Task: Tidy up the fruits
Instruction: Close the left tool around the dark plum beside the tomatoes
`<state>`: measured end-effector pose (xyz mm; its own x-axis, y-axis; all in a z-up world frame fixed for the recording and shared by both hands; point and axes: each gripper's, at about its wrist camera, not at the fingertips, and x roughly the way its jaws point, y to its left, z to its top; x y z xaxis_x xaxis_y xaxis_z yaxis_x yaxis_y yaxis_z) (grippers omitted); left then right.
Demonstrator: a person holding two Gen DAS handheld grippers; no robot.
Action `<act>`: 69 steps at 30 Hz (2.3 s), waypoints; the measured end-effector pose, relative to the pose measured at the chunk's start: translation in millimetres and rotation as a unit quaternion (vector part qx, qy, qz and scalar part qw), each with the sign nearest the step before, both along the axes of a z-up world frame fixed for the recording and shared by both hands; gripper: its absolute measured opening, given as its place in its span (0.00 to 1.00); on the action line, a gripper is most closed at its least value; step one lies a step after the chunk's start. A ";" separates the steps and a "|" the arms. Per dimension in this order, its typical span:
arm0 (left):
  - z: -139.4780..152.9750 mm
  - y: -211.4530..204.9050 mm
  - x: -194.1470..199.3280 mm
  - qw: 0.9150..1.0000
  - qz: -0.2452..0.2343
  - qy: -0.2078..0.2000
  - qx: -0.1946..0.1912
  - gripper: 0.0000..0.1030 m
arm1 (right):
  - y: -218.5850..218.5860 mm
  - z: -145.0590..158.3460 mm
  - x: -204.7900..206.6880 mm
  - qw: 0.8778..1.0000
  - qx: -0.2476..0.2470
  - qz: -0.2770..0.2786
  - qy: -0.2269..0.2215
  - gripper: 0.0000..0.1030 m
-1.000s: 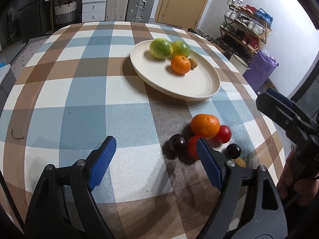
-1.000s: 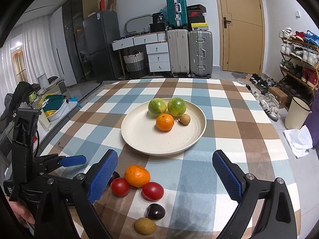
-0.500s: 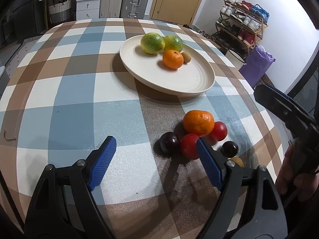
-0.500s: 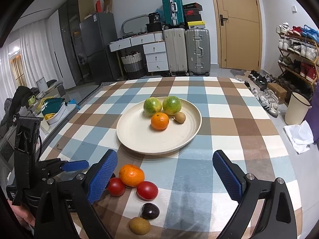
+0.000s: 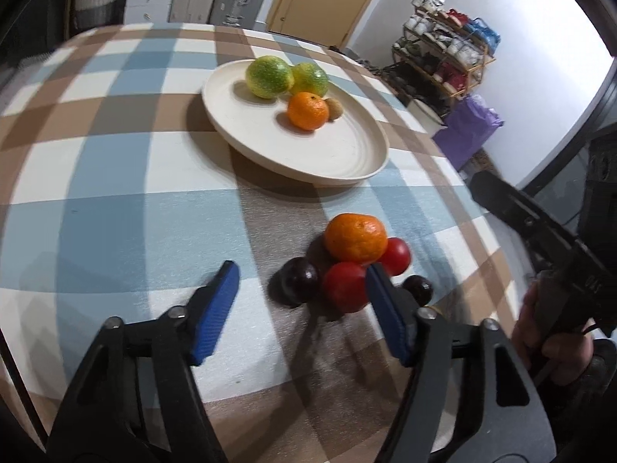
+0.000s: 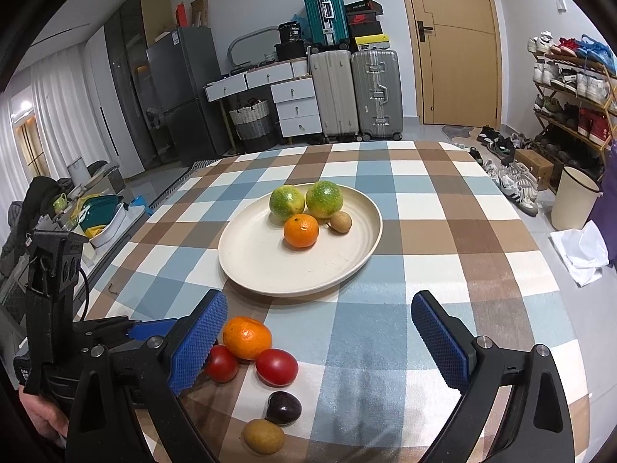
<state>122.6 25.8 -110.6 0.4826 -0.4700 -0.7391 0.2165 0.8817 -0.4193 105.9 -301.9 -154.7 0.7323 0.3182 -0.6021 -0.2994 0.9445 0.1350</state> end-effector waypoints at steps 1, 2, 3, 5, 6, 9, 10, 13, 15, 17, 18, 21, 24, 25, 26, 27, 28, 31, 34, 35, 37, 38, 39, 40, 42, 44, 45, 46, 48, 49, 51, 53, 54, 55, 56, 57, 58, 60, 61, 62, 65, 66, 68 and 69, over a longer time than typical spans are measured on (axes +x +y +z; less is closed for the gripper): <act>-0.9 0.7 1.4 1.000 -0.001 0.003 -0.008 0.56 | -0.6 0.2 -0.1 1.000 0.001 -0.001 0.001 0.95; -2.5 2.0 3.8 1.000 -0.004 0.007 -0.021 0.52 | -0.8 -0.6 -0.1 1.000 0.002 -0.001 0.001 0.95; -4.2 3.4 5.2 0.999 -0.007 0.012 -0.035 0.46 | -1.0 -0.5 -0.3 1.000 0.002 -0.002 0.001 0.95; -8.2 8.1 8.7 0.997 -0.010 0.024 -0.069 0.42 | -1.9 -1.1 -0.1 1.000 0.004 -0.003 0.002 0.95; -9.7 9.6 9.1 0.997 -0.011 0.027 -0.076 0.40 | -2.1 -1.2 0.0 1.000 0.005 -0.003 0.002 0.95; -14.1 14.9 11.6 0.994 -0.013 0.033 -0.099 0.39 | -2.3 -1.8 0.3 1.000 0.006 -0.003 0.004 0.95; -15.4 16.6 11.7 0.994 -0.013 0.035 -0.105 0.38 | -2.5 -1.7 0.4 1.000 0.006 -0.003 0.004 0.95; -19.0 22.2 15.5 0.991 -0.010 0.043 -0.124 0.34 | -1.9 -2.4 0.7 1.000 0.006 -0.003 0.005 0.95; -22.1 26.9 17.1 0.990 -0.005 0.047 -0.131 0.25 | -1.4 -2.9 0.6 1.000 0.007 -0.003 0.006 0.95; -26.0 30.7 18.8 0.990 0.000 0.050 -0.131 0.22 | -0.9 -3.4 0.6 1.000 0.007 -0.002 0.007 0.95; -26.6 31.8 19.4 0.989 0.000 0.050 -0.137 0.22 | -1.3 -3.4 0.2 1.000 0.007 -0.002 0.007 0.95; -25.0 27.7 20.3 0.992 -0.004 0.043 -0.122 0.21 | -0.6 -3.4 -0.5 1.000 0.007 -0.001 0.007 0.95; -25.7 25.4 19.5 0.992 -0.004 0.043 -0.119 0.20 | -1.0 -3.4 -0.4 1.000 0.007 -0.002 0.008 0.95; -26.0 25.7 19.3 0.992 -0.004 0.043 -0.119 0.20 | -0.7 -3.3 -0.9 1.000 0.008 -0.001 0.010 0.95; -26.0 25.6 19.5 0.992 -0.004 0.043 -0.118 0.20 | -0.4 -3.4 -0.6 1.000 0.008 0.000 0.009 0.95; -25.9 25.5 19.8 0.992 -0.005 0.042 -0.117 0.20 | 0.1 -3.2 -1.2 1.000 0.008 0.000 0.009 0.95; -25.9 25.7 18.7 0.992 -0.005 0.042 -0.116 0.20 | -0.3 -3.0 -1.6 1.000 0.008 0.001 0.009 0.95; -23.6 24.8 15.8 0.993 -0.005 0.040 -0.109 0.19 | -0.2 -3.4 -1.6 1.000 0.008 0.001 0.009 0.95; -23.0 24.8 15.1 0.993 -0.005 0.039 -0.107 0.19 | -0.4 -3.7 -1.9 1.000 0.015 0.005 0.013 0.95; -23.2 25.7 14.7 0.993 -0.003 0.040 -0.109 0.19 | -0.7 -3.8 -2.3 1.000 0.019 0.007 0.015 0.95; -22.6 27.3 13.3 0.993 -0.001 0.040 -0.109 0.19 | -1.0 -4.5 -3.3 0.999 0.028 0.017 0.018 0.95; -21.9 28.3 12.1 0.993 0.001 0.038 -0.107 0.19 | -0.9 -4.7 -3.4 0.999 0.030 0.020 0.019 0.95; -21.0 29.5 11.9 0.993 0.002 0.037 -0.108 0.19 | -0.8 -5.3 -4.4 0.999 0.032 0.023 0.019 0.95; -20.5 30.8 10.2 0.993 0.003 0.037 -0.109 0.19 | 0.0 -6.3 -6.3 0.999 0.034 0.028 0.020 0.95; -18.0 34.5 8.9 0.993 0.008 0.033 -0.110 0.19 | 0.8 -8.9 -8.3 0.998 0.040 0.038 0.025 0.95; -16.1 38.4 7.1 0.993 0.012 0.030 -0.112 0.19 | 2.6 -12.6 -9.8 0.997 0.045 0.046 0.032 0.95; -14.5 40.7 6.3 0.993 0.015 0.027 -0.113 0.19 | 4.2 -14.8 -11.0 0.997 0.048 0.051 0.037 0.95; -13.2 43.0 5.4 0.993 0.016 0.026 -0.114 0.19 | 6.1 -16.7 -12.3 0.996 0.050 0.057 0.041 0.95; -9.5 47.9 2.9 0.993 0.020 0.020 -0.117 0.19 | 9.4 -20.2 -15.6 0.995 0.053 0.065 0.045 0.95; -8.3 50.2 1.8 0.993 0.022 0.018 -0.118 0.19 | 11.9 -22.1 -17.3 0.995 0.052 0.069 0.047 0.95; -4.5 55.0 -1.0 0.993 0.026 0.013 -0.118 0.19 | 16.9 -25.6 -20.3 0.995 0.047 0.074 0.049 0.95; -1.4 58.6 -3.5 0.993 0.027 0.007 -0.117 0.19 | 22.7 -29.6 -23.3 0.995 0.038 0.079 0.053 0.95; 0.8 60.4 -5.2 0.993 0.029 0.003 -0.113 0.19 | 24.8 -30.7 -24.5 0.994 0.038 0.082 0.054 0.95; 2.3 62.1 -6.9 0.993 0.031 -0.001 -0.110 0.19 | 27.3 -31.9 -26.5 0.994 0.038 0.086 0.054 0.95; 4.0 63.9 -8.4 0.994 0.032 -0.004 -0.108 0.19 | 28.9 -32.4 -27.8 0.994 0.038 0.089 0.054 0.95; 5.5 65.7 -10.1 0.994 0.034 -0.007 -0.106 0.19 | 31.5 -33.1 -29.5 0.993 0.039 0.095 0.055 0.95; 6.7 67.0 -11.8 0.994 0.035 -0.009 -0.106 0.19 | 34.0 -33.5 -31.0 0.993 0.039 0.100 0.055 0.95; 9.7 70.8 -15.5 0.994 0.036 -0.014 -0.105 0.19 | 38.9 -34.1 -33.9 0.992 0.040 0.110 0.054 0.95; 10.7 71.5 -17.3 0.994 0.036 -0.016 -0.104 0.19 | 42.0 -35.0 -34.6 0.991 0.041 0.115 0.056 0.95; 11.9 72.8 -19.0 0.994 0.037 -0.019 -0.103 0.19 | 44.6 -36.2 -34.7 0.990 0.042 0.119 0.059 0.94; 14.7 79.1 -22.9 0.993 0.041 -0.024 -0.106 0.19 | 51.5 -40.7 -32.5 0.988 0.050 0.131 0.072 0.84; 15.7 82.3 -24.5 0.993 0.043 -0.025 -0.108 0.19 | 53.1 -42.3 -32.7 0.987 0.052 0.134 0.077 0.82; 16.8 86.0 -26.9 0.993 0.046 -0.027 -0.110 0.19 | 57.4 -45.6 -31.9 0.985 0.055 0.138 0.087 0.81; 17.6 88.4 -28.2 0.992 0.047 -0.029 -0.110 0.19 | 59.7 -46.8 -31.8 0.985 0.054 0.138 0.091 0.81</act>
<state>94.4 114.3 -93.0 0.5706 -0.5681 -0.5930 0.1672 0.7873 -0.5934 74.1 -242.3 -201.5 0.4926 0.5594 -0.6667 -0.5045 0.8077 0.3051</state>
